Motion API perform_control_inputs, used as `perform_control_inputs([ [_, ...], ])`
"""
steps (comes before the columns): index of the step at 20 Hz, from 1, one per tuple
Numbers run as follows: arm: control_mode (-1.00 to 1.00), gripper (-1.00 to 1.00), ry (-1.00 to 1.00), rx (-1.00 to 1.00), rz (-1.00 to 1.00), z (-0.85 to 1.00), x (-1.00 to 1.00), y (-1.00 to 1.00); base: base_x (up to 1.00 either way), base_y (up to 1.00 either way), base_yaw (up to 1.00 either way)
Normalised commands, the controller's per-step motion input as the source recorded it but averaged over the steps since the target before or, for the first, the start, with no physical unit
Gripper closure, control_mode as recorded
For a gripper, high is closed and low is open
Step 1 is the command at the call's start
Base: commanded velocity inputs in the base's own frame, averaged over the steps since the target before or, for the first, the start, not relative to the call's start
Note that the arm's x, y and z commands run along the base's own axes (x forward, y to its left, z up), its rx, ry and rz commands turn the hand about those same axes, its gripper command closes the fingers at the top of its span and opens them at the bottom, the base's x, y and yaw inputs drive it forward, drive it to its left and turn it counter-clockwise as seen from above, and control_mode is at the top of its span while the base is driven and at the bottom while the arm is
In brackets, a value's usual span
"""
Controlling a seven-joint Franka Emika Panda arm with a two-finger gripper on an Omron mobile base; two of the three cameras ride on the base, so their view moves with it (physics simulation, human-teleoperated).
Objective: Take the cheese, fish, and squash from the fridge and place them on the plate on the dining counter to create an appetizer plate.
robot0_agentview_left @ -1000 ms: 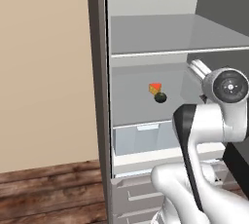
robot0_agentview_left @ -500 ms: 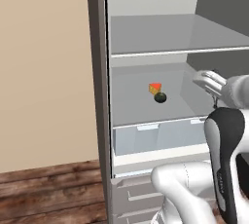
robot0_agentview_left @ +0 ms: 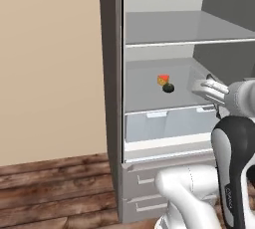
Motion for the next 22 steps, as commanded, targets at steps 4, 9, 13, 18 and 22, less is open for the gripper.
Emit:
perform_control_inputs([
  [4, 1.00, 1.00, 0.00, 0.00, 0.00, 0.00, 0.00, 0.00, -0.80, 0.37, 0.00],
  [9, 1.00, 1.00, 0.00, 0.00, 0.00, 0.00, 0.00, 0.00, -0.72, 0.30, 0.00],
  [13, 1.00, 1.00, 0.00, 0.00, 0.00, 0.00, 0.00, 0.00, -0.78, 0.40, 0.00],
  [18, 1.00, 1.00, 0.00, 0.00, 0.00, 0.00, 0.00, 0.00, -0.71, 0.31, 0.12],
  [22, 1.00, 1.00, 0.00, 0.00, 0.00, 0.00, 0.00, 0.00, -0.44, 0.31, 0.16],
])
